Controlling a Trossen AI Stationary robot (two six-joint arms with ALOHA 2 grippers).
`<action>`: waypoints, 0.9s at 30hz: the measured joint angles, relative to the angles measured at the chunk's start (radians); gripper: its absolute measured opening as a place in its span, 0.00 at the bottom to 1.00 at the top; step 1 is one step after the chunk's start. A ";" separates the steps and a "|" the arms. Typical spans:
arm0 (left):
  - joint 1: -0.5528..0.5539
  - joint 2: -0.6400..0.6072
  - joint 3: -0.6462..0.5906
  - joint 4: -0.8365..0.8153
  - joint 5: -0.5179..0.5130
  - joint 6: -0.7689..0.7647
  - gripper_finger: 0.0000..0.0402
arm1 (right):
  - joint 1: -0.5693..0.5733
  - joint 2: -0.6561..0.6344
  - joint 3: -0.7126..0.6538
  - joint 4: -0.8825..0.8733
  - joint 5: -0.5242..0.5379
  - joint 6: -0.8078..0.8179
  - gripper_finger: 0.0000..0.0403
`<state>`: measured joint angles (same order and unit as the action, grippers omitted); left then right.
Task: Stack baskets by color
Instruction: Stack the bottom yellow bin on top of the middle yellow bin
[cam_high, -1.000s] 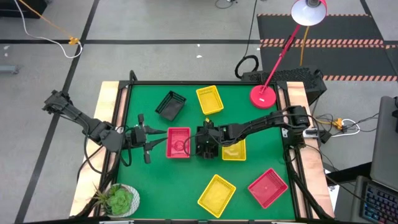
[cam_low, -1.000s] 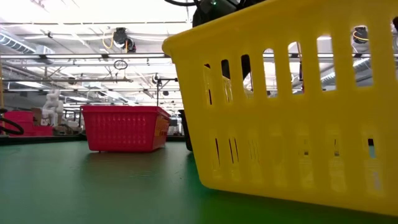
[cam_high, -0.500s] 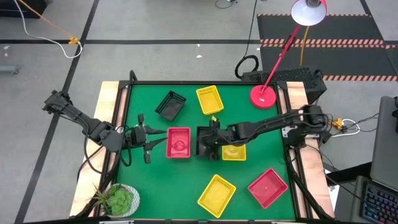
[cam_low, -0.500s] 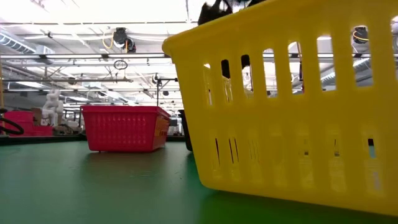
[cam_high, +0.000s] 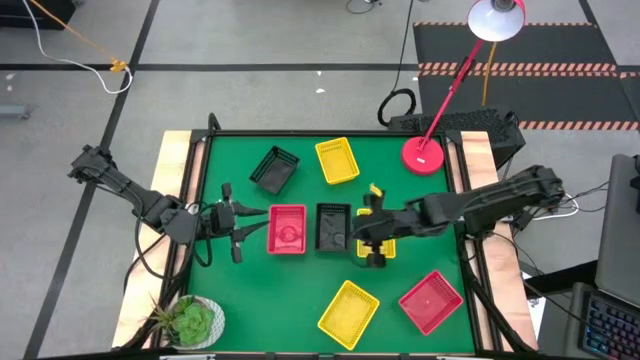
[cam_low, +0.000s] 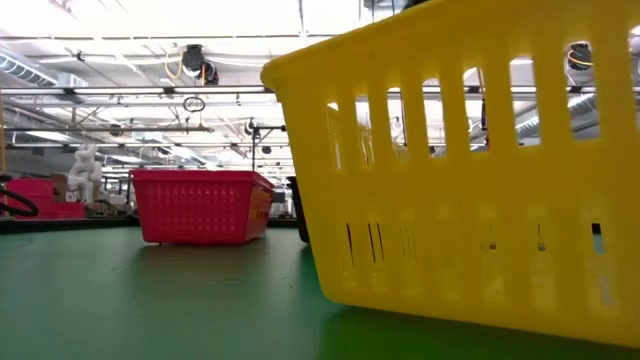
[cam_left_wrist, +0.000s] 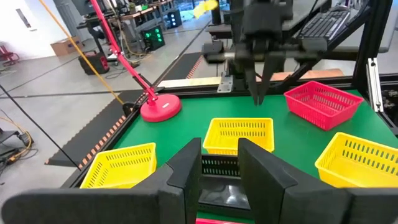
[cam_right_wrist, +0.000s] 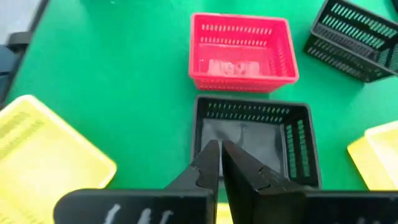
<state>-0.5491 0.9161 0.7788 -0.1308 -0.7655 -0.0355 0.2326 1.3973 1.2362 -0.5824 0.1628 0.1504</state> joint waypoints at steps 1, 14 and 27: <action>0.000 0.000 0.000 0.000 0.003 -0.001 0.26 | 0.003 -0.021 0.000 -0.017 0.000 0.007 0.03; 0.000 0.000 0.000 -0.008 0.059 -0.020 0.26 | 0.050 -0.254 0.000 -0.155 0.025 0.021 0.03; 0.000 0.000 0.000 -0.006 0.139 -0.006 0.26 | 0.132 -0.394 -0.093 -0.073 0.150 0.017 0.03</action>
<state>-0.5491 0.9161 0.7788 -0.1370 -0.6270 -0.0418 0.3643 1.0031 1.1430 -0.6553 0.3126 0.1676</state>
